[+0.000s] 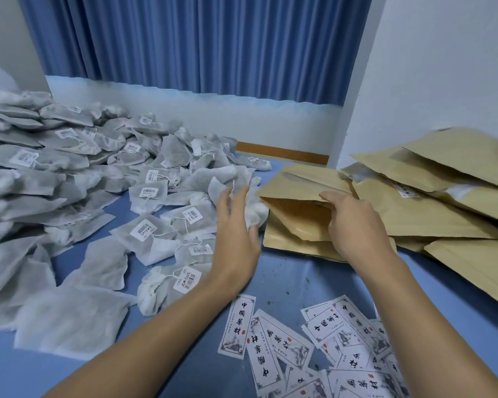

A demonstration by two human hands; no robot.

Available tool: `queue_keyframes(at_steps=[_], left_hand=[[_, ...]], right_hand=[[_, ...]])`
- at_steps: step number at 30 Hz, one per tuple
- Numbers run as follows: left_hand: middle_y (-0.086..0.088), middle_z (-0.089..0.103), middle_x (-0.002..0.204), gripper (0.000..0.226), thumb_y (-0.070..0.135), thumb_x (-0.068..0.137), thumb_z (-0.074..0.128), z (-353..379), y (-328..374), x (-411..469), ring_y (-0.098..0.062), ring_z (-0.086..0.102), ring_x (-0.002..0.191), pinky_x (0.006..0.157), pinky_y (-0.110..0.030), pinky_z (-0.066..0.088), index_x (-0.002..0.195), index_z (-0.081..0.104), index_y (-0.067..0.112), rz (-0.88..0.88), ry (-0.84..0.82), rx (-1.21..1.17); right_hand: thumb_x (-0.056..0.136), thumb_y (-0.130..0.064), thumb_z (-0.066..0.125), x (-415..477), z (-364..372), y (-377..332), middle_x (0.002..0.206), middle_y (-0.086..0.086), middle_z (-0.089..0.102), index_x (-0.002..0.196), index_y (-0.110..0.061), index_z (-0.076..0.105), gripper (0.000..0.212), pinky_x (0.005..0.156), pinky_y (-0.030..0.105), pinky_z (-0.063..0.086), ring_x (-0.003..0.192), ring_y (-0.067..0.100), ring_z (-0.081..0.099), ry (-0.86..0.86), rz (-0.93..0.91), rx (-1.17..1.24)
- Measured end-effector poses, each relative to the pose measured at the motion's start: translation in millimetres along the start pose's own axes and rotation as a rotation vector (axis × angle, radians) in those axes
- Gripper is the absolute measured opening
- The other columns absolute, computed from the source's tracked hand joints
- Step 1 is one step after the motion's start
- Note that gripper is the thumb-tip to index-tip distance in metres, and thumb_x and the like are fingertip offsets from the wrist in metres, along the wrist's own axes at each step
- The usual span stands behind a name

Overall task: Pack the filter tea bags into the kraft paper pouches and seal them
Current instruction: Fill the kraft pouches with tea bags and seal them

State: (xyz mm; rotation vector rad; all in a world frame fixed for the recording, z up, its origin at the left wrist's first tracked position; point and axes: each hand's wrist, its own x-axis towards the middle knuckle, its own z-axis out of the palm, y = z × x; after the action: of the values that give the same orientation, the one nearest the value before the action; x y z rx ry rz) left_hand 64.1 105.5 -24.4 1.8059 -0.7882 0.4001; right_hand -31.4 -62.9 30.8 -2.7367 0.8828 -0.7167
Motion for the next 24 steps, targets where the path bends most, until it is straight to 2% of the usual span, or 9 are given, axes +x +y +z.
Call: queue_keyframes(at_steps=[2,4,8,11,13,15,17,20,24], left_hand=[[-0.003,0.043,0.149,0.055,0.002,0.098,0.054,5,9,-7,-0.012,0.042,0.138,0.111,-0.013,0.03,0.147,0.04,0.023,0.127,0.142,-0.099],[0.008,0.051,0.137,0.052,0.008,0.098,0.056,9,12,-17,0.0,0.053,0.12,0.101,-0.016,0.042,0.142,0.043,0.032,0.123,0.088,-0.138],[0.012,0.013,0.162,0.07,0.002,0.09,0.063,19,0,-35,0.016,0.031,0.131,0.098,-0.002,0.033,0.142,0.04,0.041,0.064,-0.193,0.008],[0.008,0.059,0.125,0.054,-0.006,0.084,0.057,16,-1,-33,-0.009,0.058,0.108,0.09,-0.023,0.046,0.124,0.058,0.031,0.013,-0.171,0.061],[0.012,0.066,0.112,0.052,-0.008,0.083,0.054,9,3,-33,-0.004,0.06,0.101,0.092,-0.029,0.048,0.121,0.064,0.027,-0.017,-0.056,0.004],[0.004,0.068,0.121,0.049,-0.013,0.085,0.054,0,9,-27,-0.005,0.061,0.114,0.099,-0.032,0.048,0.123,0.065,0.017,0.175,0.086,-0.151],[-0.014,0.064,0.13,0.046,-0.023,0.084,0.05,-4,15,-20,-0.028,0.059,0.127,0.106,-0.044,0.046,0.122,0.064,0.0,0.534,0.119,-0.22],[-0.02,0.063,0.131,0.041,-0.022,0.09,0.041,-1,20,-11,-0.036,0.058,0.125,0.103,-0.048,0.048,0.118,0.067,-0.007,0.819,-0.015,-0.025],[-0.008,0.061,0.122,0.039,0.002,0.09,0.041,36,33,0,-0.03,0.059,0.114,0.082,-0.041,0.052,0.122,0.061,0.011,0.508,-0.509,0.448]], right_hand=[[0.089,0.005,0.041,-1,0,0,0.076,-0.001,0.04,0.139,-0.038,0.054,0.067,0.074,0.04,0.053,0.08,0.03,0.046,-0.01,0.013,0.004],[0.089,0.004,0.04,-1,0,0,0.075,-0.002,0.039,0.138,-0.038,0.055,0.066,0.076,0.04,0.053,0.077,0.031,0.047,-0.019,0.03,0.008],[0.09,0.002,0.042,-1,1,4,0.076,0.0,0.039,0.137,-0.038,0.056,0.064,0.072,0.036,0.049,0.075,0.03,0.046,-0.03,0.045,-0.002],[0.091,0.002,0.043,0,4,6,0.084,0.005,0.048,0.137,-0.038,0.057,0.063,0.072,0.035,0.046,0.076,0.029,0.045,-0.022,0.053,0.032],[0.091,0.002,0.042,1,5,7,0.096,0.012,0.061,0.138,-0.038,0.057,0.063,0.076,0.036,0.048,0.081,0.033,0.051,-0.03,0.061,0.054],[0.09,0.002,0.04,3,4,8,0.109,0.016,0.065,0.138,-0.038,0.057,0.065,0.079,0.036,0.048,0.093,0.038,0.058,-0.039,0.061,0.073],[0.088,0.002,0.039,2,0,8,0.114,0.015,0.066,0.137,-0.037,0.058,0.065,0.081,0.036,0.048,0.101,0.04,0.059,-0.046,0.051,0.079],[0.088,0.0,0.037,2,-7,7,0.118,0.014,0.066,0.134,-0.038,0.06,0.064,0.089,0.036,0.051,0.106,0.038,0.058,-0.048,0.018,0.119],[0.095,-0.002,0.043,1,-8,3,0.127,0.012,0.064,0.135,-0.035,0.062,0.055,0.091,0.027,0.05,0.109,0.032,0.061,-0.054,0.008,0.2]])
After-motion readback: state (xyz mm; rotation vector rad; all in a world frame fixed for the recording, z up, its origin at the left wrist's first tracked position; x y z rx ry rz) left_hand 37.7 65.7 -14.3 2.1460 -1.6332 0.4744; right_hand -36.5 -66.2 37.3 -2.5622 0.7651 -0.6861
